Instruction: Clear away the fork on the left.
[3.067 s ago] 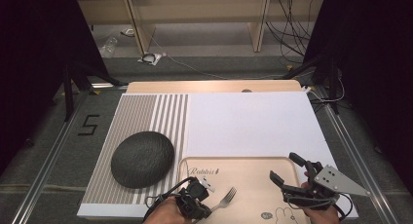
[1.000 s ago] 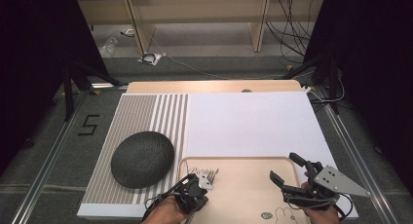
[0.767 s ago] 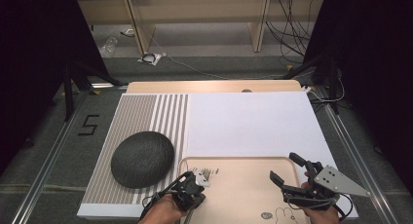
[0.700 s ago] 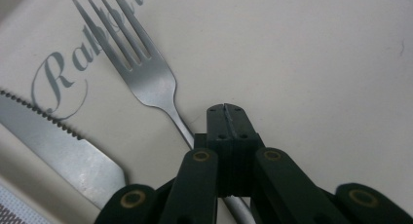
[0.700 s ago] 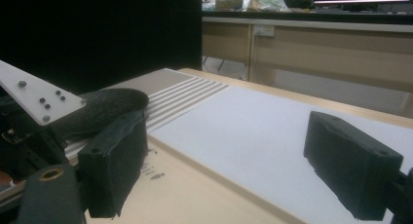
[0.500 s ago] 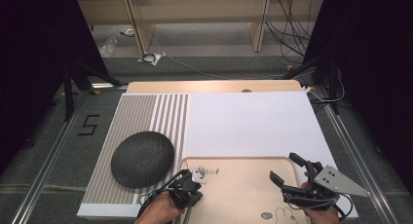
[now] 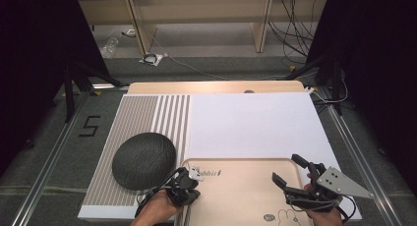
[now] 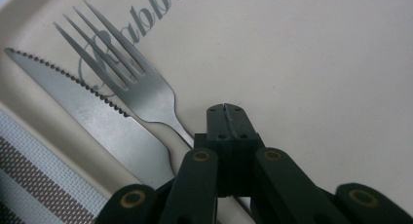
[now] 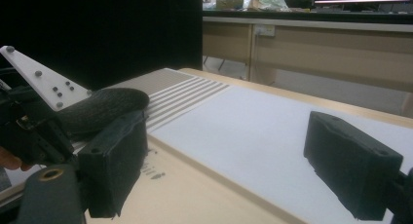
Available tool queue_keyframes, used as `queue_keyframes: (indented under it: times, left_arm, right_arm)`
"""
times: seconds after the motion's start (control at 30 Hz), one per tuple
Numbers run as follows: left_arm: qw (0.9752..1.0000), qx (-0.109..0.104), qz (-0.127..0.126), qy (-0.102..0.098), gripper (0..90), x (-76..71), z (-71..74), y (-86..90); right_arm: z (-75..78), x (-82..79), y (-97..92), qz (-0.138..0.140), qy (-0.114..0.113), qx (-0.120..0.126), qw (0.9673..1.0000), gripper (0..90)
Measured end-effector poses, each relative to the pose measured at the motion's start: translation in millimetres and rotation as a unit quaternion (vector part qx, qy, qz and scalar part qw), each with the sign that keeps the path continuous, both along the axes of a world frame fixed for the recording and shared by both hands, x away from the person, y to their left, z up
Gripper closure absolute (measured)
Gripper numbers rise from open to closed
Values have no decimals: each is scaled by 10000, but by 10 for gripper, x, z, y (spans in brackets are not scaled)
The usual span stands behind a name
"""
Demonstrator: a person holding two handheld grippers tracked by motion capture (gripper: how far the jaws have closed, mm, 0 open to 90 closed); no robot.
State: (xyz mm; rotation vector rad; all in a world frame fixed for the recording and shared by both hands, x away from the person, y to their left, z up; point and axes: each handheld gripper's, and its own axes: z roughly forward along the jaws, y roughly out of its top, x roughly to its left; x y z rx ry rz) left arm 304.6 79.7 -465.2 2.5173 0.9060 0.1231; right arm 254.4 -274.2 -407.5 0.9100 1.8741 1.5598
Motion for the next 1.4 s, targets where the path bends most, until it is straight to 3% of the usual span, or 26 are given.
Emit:
queue_keyframes:
  times: [0.17,0.3,0.6,0.83,1.0,1.23,1.3,1.4]
  left_arm:
    - [10000,-24,-3,11,891,3,0,5]
    - [9997,-219,-45,-9,827,-6,47,17]
    - [9981,-567,256,-51,429,-5,207,110]
    - [9947,-849,520,-247,289,1,346,266]
    - [9891,-1150,765,-509,221,6,455,419]
    - [9761,-1617,1262,-718,169,12,547,677]
    - [9730,-1673,1391,-774,167,10,558,734]
    - [9705,-1698,1501,-817,159,-4,574,788]
  right_arm:
    - [-9,15,2,25,-31,60,10000,170]
    - [-9,16,2,26,-29,60,10000,170]
    - [-2,5,-2,10,-20,17,10000,170]
    - [-2,7,-9,6,-30,49,10000,169]
    - [-6,9,-5,2,-32,51,10000,169]
    - [-4,8,-11,-1,-29,50,10000,169]
    - [-4,9,-11,-1,-30,51,10000,169]
    - [-3,6,-7,-6,-29,54,10000,169]
